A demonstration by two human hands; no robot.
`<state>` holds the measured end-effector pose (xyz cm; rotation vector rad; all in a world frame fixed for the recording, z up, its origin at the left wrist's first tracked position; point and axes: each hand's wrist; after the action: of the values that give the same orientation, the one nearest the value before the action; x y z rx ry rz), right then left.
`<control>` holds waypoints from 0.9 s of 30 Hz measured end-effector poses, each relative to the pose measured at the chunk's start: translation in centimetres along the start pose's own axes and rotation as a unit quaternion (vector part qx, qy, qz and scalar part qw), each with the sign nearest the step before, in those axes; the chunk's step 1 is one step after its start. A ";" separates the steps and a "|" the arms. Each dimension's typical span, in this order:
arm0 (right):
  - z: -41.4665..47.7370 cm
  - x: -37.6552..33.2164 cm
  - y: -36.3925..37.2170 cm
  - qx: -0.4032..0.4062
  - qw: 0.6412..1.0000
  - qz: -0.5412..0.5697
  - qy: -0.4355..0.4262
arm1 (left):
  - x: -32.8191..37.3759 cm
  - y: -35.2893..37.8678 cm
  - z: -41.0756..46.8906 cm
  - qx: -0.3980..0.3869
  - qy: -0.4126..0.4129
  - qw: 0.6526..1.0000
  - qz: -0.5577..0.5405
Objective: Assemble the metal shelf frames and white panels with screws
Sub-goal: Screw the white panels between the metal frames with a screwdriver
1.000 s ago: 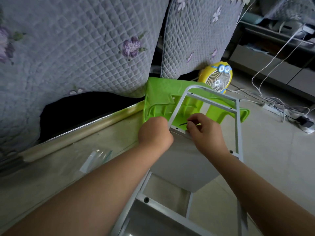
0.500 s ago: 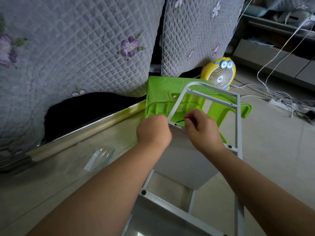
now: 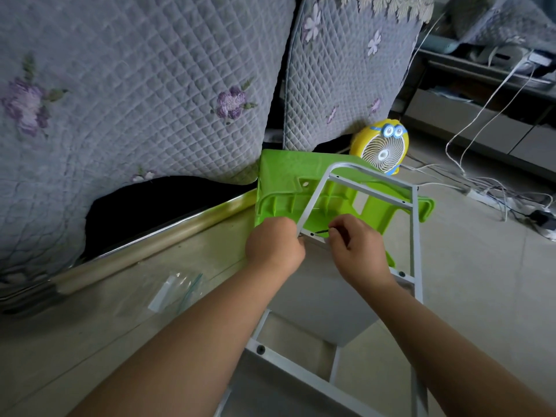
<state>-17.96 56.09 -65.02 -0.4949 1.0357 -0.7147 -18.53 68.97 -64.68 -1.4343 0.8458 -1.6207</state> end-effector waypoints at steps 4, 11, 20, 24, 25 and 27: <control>0.4 -0.4 -0.3 -0.027 0.999 -0.005 0.016 | 0.1 -0.1 -0.2 0.008 -0.002 1.000 0.017; 1.2 -0.8 -0.6 -0.101 0.986 -0.092 -0.097 | -1.2 -0.8 -0.5 0.004 -0.003 1.000 0.021; 3.2 -2.1 -1.1 -0.148 0.956 -0.165 -0.194 | -2.1 -0.8 -1.4 0.002 0.063 0.998 -0.011; 3.7 -2.5 -1.3 -0.190 0.942 -0.202 -0.190 | -2.2 -0.8 -1.8 0.015 0.070 0.997 -0.013; 3.9 -2.6 -1.3 -0.198 0.937 -0.214 -0.193 | -2.3 -0.8 -1.8 0.019 0.074 0.997 -0.009; 4.1 -2.8 -1.5 -0.211 0.930 -0.229 -0.195 | -2.3 -0.7 -1.8 0.026 0.080 0.996 -0.001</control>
<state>-15.62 57.31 -60.56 -1.2329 0.6936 -0.7600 -20.27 71.27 -65.32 -1.2826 0.8846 -1.7640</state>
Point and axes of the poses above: each hand's wrist, its own z-axis towards the middle knuckle, its own y-axis out of the palm, x = y × z, and after that the axes turned 8 degrees about y, right-handed
